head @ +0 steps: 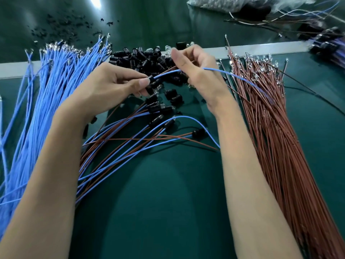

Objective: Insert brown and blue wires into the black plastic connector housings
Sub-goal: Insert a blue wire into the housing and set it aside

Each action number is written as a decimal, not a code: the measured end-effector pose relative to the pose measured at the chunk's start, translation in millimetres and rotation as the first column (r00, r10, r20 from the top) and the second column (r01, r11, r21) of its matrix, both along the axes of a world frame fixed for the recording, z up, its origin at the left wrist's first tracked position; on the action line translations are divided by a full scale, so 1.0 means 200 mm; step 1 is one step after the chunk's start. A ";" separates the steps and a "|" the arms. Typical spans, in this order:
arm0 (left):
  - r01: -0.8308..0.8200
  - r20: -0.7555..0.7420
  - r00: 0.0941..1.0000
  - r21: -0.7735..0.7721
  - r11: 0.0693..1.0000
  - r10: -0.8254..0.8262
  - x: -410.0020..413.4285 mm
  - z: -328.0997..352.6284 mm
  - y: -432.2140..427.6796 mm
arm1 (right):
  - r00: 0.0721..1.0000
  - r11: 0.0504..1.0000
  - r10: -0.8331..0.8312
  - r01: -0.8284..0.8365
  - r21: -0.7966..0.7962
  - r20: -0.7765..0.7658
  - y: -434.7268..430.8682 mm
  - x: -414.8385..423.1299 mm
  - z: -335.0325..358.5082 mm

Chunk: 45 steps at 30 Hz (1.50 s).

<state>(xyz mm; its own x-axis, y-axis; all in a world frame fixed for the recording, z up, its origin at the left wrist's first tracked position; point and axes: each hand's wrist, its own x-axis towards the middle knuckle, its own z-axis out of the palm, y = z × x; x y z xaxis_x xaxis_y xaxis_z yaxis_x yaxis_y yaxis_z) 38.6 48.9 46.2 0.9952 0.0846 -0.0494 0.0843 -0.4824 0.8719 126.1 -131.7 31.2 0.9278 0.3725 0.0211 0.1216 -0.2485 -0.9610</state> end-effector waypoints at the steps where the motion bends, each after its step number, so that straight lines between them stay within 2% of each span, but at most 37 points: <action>1: 0.008 -0.003 1.000 0.041 0.999 -0.007 0.00 0.00 0.00 | 1.000 1.000 -0.010 0.010 0.005 0.024 -0.01 0.00 0.00; 4: 0.028 0.008 1.000 0.184 0.983 -0.030 0.01 0.00 -0.01 | 1.000 0.997 -0.014 0.012 0.075 0.024 -0.04 0.00 0.01; 8: 0.028 0.090 0.994 0.337 0.941 -0.062 0.01 0.01 -0.01 | 0.995 0.951 0.000 0.031 0.307 -0.102 -0.05 0.00 0.02; 15: 0.031 0.043 0.998 0.391 0.920 -0.051 0.01 0.00 0.01 | 0.975 0.782 0.031 0.114 0.612 -0.222 -0.06 0.02 0.01; 17: 0.024 0.057 0.997 0.395 0.918 -0.050 0.01 0.00 0.01 | 0.979 0.818 0.028 0.093 0.567 -0.201 -0.06 0.01 -0.01; 20: 0.012 0.091 0.994 0.414 0.910 -0.055 0.01 0.01 0.01 | 0.992 0.924 0.013 0.037 0.380 -0.129 -0.05 0.01 -0.01; 22: 0.008 0.101 0.993 0.417 0.909 -0.055 0.01 0.00 0.00 | 0.997 0.959 0.012 0.012 0.284 -0.083 -0.04 0.01 -0.01; 27: -0.016 0.143 0.988 0.422 0.906 -0.050 0.02 0.00 -0.02 | 0.998 0.982 0.014 -0.001 0.188 -0.067 -0.02 -0.01 0.01; 31: -0.049 0.206 0.978 0.344 0.938 -0.024 0.04 -0.02 -0.07 | 0.989 0.989 0.103 -0.090 0.119 -0.107 0.03 -0.04 0.02; 34: -0.094 0.191 0.981 0.315 0.945 0.034 0.05 -0.04 -0.07 | 0.979 0.981 0.106 -0.074 0.182 -0.172 0.04 -0.05 0.03; 38: -0.143 0.170 0.981 0.289 0.947 0.096 0.05 -0.03 -0.02 | 0.965 0.937 -0.012 0.102 0.335 -0.261 0.01 -0.02 0.05; 45: -0.097 0.180 0.983 0.286 0.953 0.046 0.05 -0.03 -0.09 | 0.948 0.918 -0.141 0.233 0.321 -0.286 0.08 -0.03 0.04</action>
<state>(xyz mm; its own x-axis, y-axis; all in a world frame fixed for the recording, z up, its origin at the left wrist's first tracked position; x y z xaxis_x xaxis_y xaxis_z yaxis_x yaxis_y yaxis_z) 48.4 30.4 41.0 0.9775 0.1415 0.1565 -0.0081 -0.7159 0.6982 119.5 -116.0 39.4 0.9708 0.2036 -0.1269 -0.1517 0.1112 -0.9821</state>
